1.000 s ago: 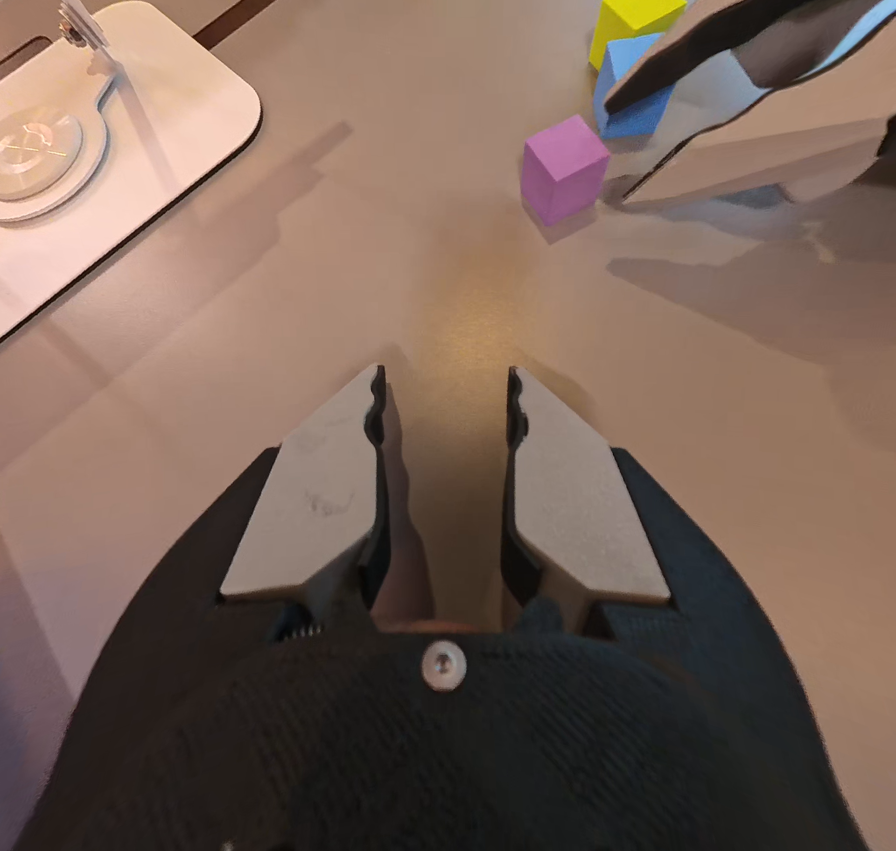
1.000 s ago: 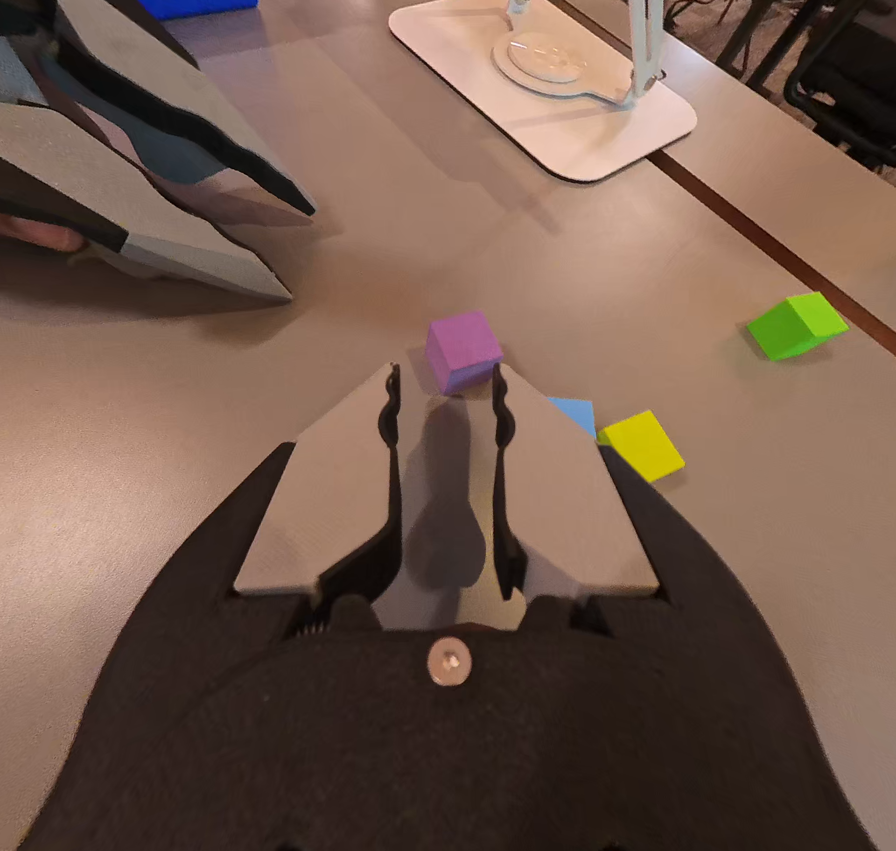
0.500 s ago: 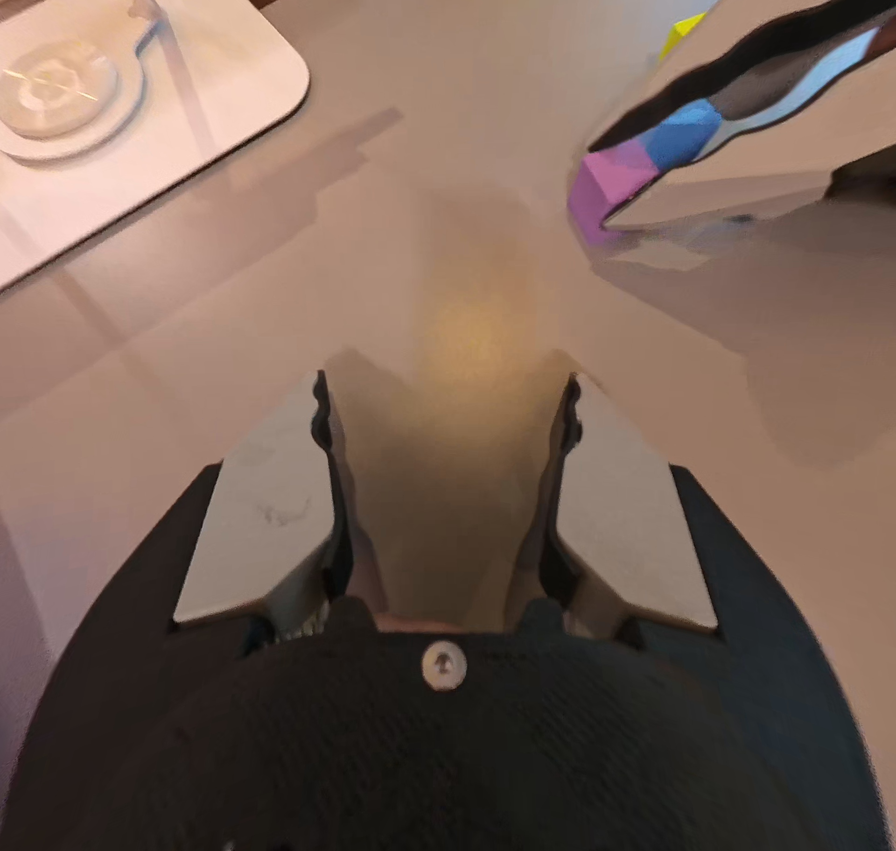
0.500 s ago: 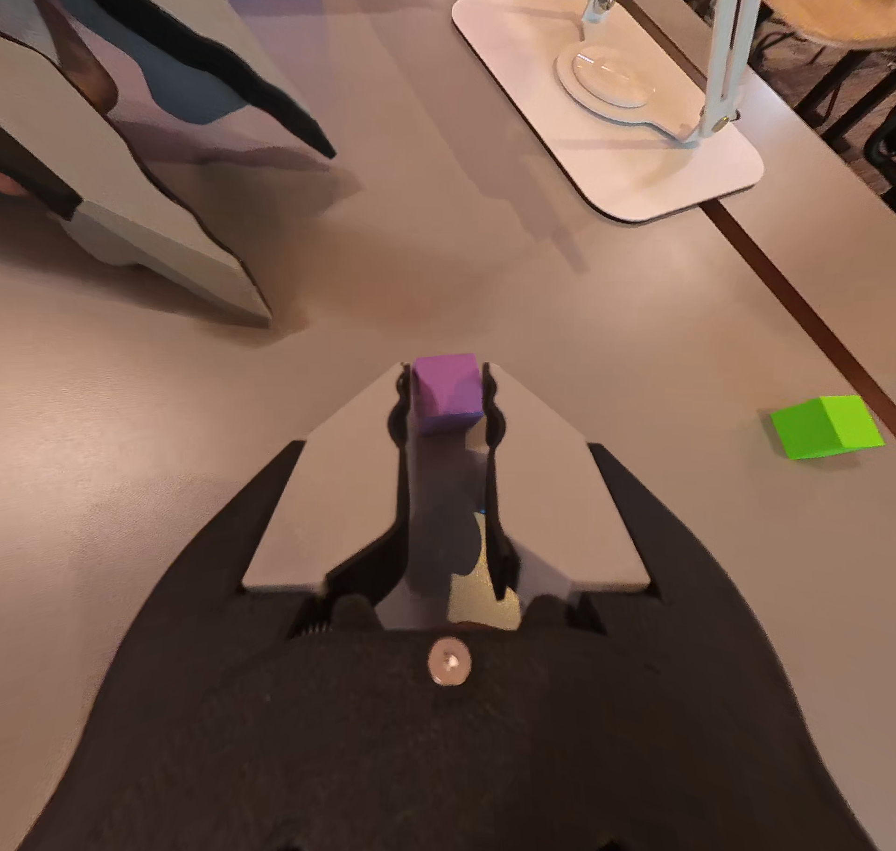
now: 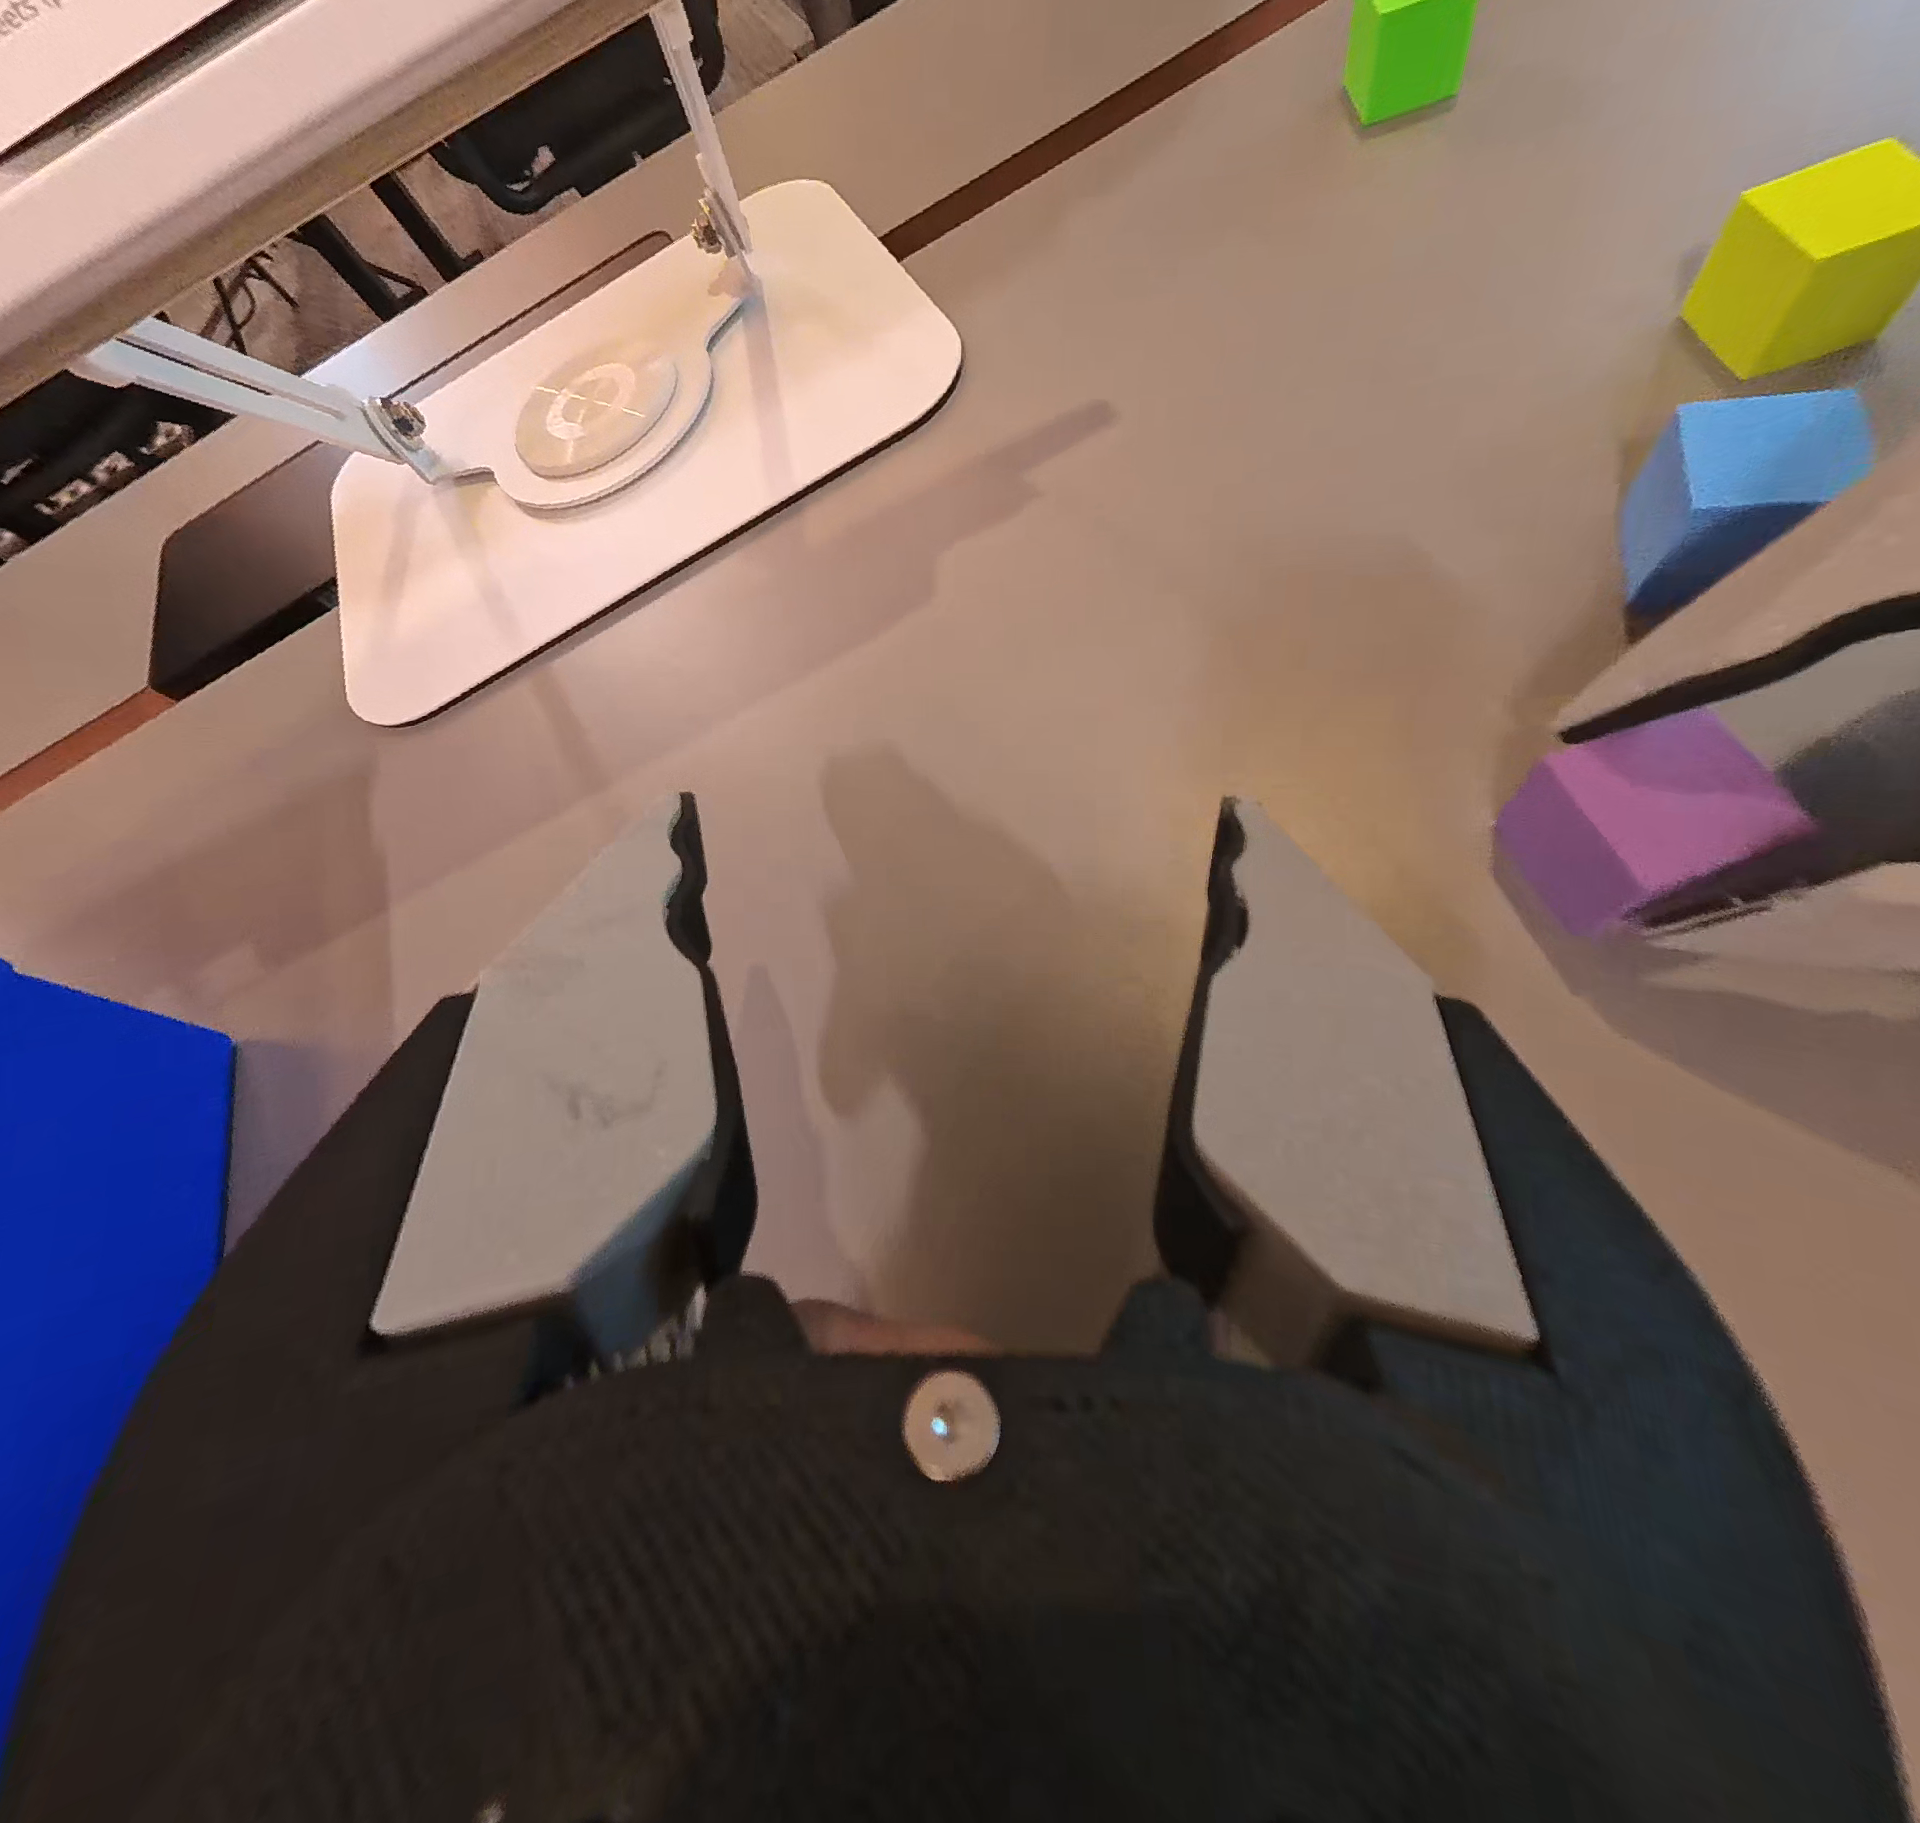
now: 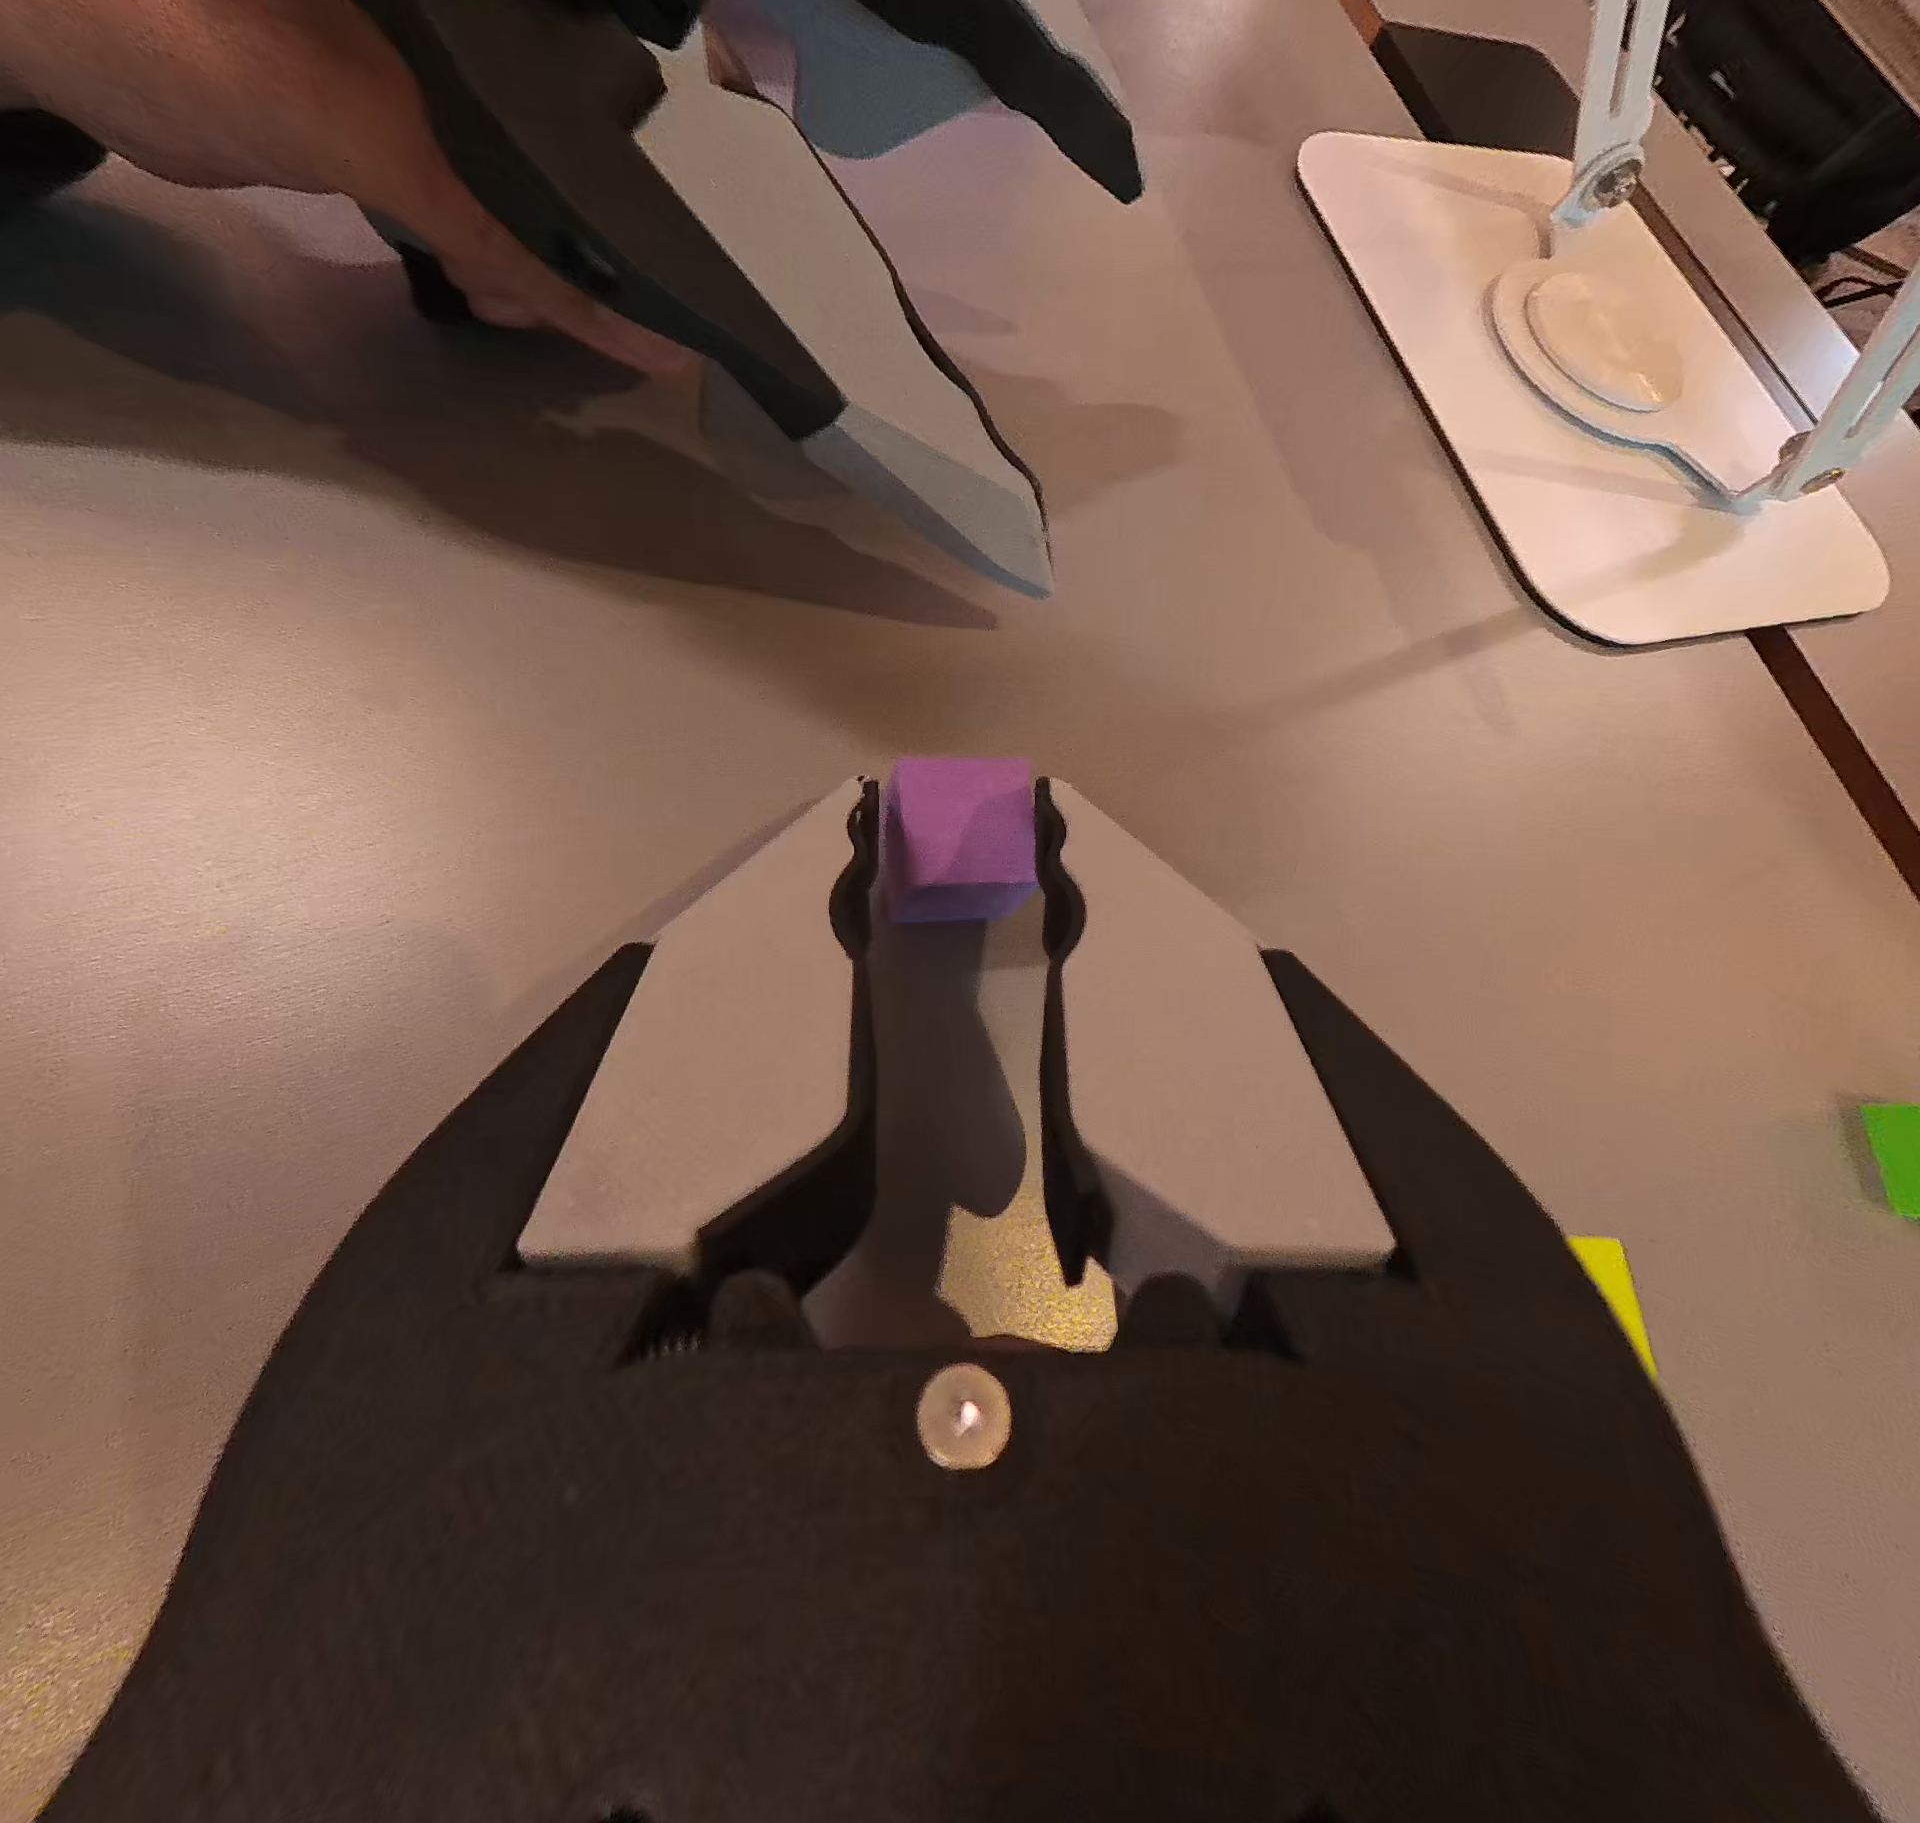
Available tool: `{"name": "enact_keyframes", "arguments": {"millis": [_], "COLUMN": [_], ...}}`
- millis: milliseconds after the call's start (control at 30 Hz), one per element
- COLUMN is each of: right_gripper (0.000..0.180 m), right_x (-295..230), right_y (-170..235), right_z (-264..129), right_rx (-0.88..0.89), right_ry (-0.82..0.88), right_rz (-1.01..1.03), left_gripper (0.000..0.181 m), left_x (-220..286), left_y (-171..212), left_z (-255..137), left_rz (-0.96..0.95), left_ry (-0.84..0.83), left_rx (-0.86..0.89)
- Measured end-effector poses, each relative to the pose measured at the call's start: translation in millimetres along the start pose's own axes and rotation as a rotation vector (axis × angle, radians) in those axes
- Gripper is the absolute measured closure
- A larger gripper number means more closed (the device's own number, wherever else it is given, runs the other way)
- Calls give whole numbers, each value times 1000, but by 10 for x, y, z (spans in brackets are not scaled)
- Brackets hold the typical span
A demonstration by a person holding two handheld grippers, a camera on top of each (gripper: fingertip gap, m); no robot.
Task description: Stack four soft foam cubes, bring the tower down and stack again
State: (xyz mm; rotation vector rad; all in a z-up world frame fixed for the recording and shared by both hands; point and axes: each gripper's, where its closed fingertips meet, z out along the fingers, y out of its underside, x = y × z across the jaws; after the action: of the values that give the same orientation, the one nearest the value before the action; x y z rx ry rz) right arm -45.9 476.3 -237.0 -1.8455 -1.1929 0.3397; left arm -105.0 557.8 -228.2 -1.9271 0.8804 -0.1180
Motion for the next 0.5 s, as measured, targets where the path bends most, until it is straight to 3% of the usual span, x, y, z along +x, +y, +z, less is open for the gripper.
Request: {"name": "enact_keyframes", "arguments": {"millis": [167,300,500], "right_gripper": [150,146,139], "right_x": [-10,288,794], "right_y": [-187,-275,-8], "right_z": [-146,-404,-784], "right_rx": [123,237,288], "right_ry": [-12,84,240], "right_rz": [57,171,352], "left_gripper": [85,85,85], "left_x": [-9,-30,28], "left_y": [0,-6,-28], "left_z": [-2,-6,-25], "left_rz": [2,-5,3], "left_ry": [-6,-9,41], "left_rx": [1,7,24]}}
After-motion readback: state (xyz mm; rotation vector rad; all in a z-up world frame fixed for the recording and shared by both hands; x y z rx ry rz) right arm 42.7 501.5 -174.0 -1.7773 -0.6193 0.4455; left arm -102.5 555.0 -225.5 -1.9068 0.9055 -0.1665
